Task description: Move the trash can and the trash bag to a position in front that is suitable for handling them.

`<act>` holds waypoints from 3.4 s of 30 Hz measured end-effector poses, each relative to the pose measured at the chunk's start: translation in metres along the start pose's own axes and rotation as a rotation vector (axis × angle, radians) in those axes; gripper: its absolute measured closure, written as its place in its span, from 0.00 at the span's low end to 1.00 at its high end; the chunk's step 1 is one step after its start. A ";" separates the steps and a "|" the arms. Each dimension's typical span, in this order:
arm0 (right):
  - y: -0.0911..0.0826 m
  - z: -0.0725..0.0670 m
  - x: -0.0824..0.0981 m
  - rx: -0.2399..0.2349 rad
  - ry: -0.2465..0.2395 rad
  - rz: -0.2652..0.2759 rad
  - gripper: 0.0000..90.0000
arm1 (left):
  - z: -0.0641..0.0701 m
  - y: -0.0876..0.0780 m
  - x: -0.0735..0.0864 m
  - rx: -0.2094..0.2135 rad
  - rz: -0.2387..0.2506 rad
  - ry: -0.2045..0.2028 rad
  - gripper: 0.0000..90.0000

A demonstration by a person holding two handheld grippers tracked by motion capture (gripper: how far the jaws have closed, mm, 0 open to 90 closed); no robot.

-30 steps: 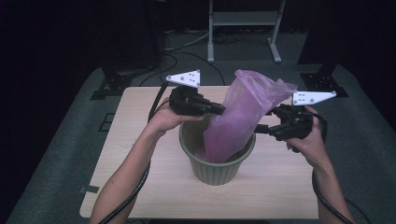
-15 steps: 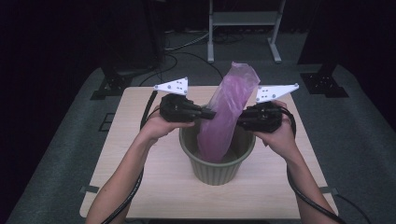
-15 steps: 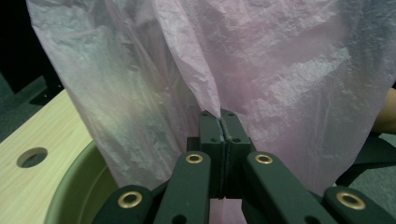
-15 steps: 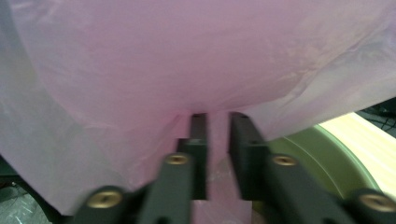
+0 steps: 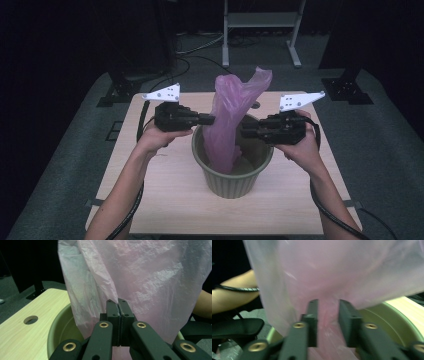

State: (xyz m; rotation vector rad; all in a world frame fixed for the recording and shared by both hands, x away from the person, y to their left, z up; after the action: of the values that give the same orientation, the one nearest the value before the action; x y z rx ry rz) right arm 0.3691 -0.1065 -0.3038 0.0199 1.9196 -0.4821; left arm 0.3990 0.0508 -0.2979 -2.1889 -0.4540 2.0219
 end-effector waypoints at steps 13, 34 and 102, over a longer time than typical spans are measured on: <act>0.037 -0.007 0.002 0.040 -0.095 -0.087 0.59 | 0.018 0.029 0.006 0.104 -0.055 0.063 0.97; 0.016 0.001 0.013 0.096 -0.036 -0.141 1.00 | 0.011 0.016 0.008 0.050 -0.043 0.052 1.00; -0.080 0.072 0.106 0.217 0.171 -0.247 1.00 | -0.007 -0.075 0.128 -0.158 0.075 -0.197 1.00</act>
State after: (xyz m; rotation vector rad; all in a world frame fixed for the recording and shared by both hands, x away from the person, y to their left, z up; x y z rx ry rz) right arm 0.3722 -0.2264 -0.3957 -0.0373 2.0382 -0.8777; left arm 0.4030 0.1614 -0.3970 -2.1299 -0.5805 2.3289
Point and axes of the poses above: each handheld gripper's, and its own axes: y roughly forward along the jaws, x roughly out of its underside, z roughly to its right, the point moved 9 cm from there along y, roughly forward along the jaws, and after that the axes turned 10 degrees about y, right-handed, at the moved point
